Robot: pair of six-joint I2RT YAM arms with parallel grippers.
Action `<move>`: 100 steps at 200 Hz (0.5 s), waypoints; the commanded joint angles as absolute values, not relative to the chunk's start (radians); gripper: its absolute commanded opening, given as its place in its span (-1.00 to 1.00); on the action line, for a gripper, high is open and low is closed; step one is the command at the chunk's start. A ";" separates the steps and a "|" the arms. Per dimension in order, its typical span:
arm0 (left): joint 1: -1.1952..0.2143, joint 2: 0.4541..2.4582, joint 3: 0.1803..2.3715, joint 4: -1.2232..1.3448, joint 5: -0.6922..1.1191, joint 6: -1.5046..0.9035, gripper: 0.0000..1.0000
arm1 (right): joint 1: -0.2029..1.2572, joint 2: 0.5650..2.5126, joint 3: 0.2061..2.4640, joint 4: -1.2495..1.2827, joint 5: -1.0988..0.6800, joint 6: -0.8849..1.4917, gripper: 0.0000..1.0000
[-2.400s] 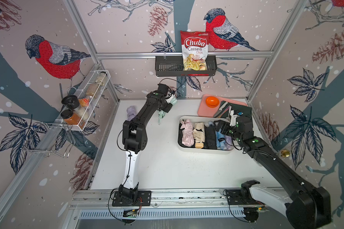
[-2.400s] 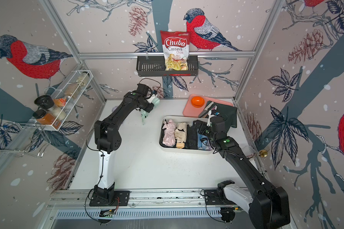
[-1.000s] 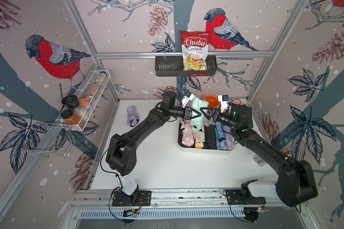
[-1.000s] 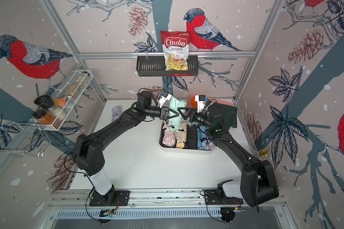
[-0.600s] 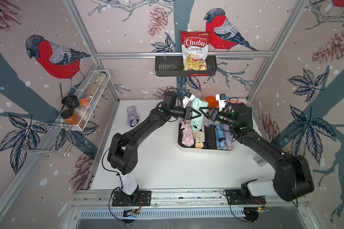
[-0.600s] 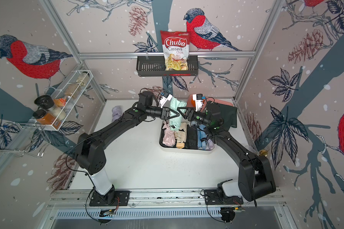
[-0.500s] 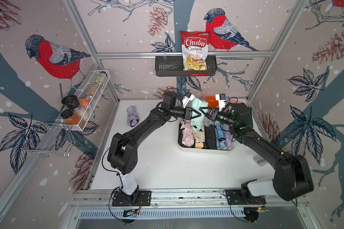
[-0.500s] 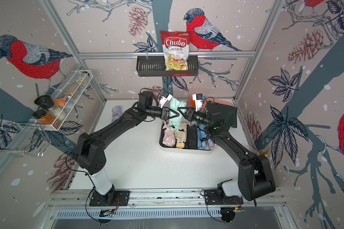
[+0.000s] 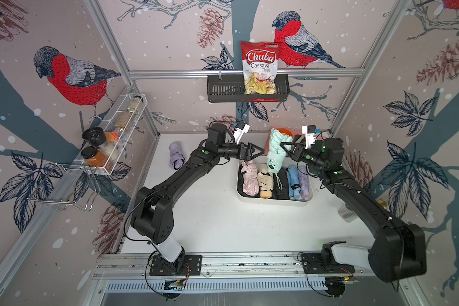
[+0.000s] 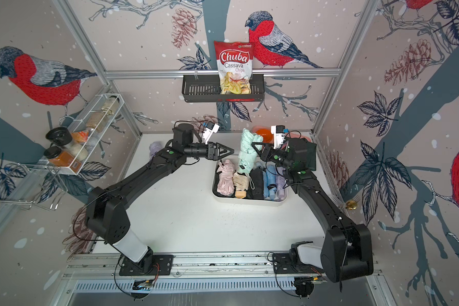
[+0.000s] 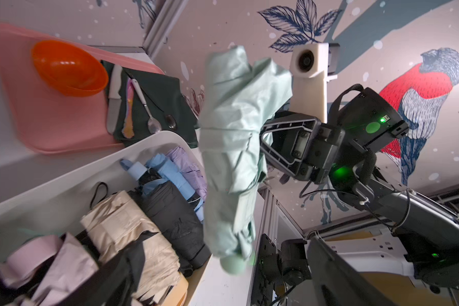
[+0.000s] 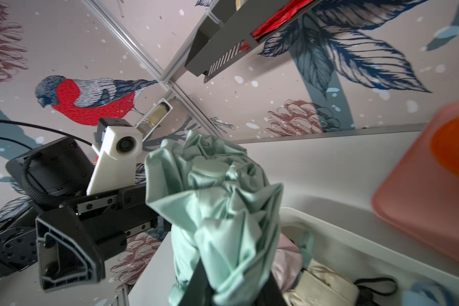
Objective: Put the umbrella into the storage box
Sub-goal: Place the umbrella in the storage box.
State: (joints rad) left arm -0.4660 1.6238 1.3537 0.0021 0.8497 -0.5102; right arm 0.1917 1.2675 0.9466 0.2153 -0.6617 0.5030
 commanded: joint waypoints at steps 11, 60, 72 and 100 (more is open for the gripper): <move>-0.420 1.520 1.264 0.089 0.687 -0.536 0.98 | 0.107 1.226 0.985 -0.095 -0.583 0.317 -0.99; -0.417 1.404 1.170 0.059 0.459 -0.492 0.98 | -0.011 1.210 0.931 -0.198 -0.478 0.264 -0.99; -0.417 1.386 1.153 0.063 0.444 -0.490 0.98 | -0.015 1.220 0.926 -0.196 -0.478 0.259 -0.99; -0.414 1.365 1.141 0.027 0.376 -0.472 0.98 | -0.012 1.249 0.925 -0.224 -0.455 0.247 -1.00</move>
State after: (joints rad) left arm -0.4183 1.3842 1.1492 0.0120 0.4744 -0.4976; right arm -0.0128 1.2385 0.9245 -0.2214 -0.4774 0.2741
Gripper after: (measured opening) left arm 0.992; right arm 0.203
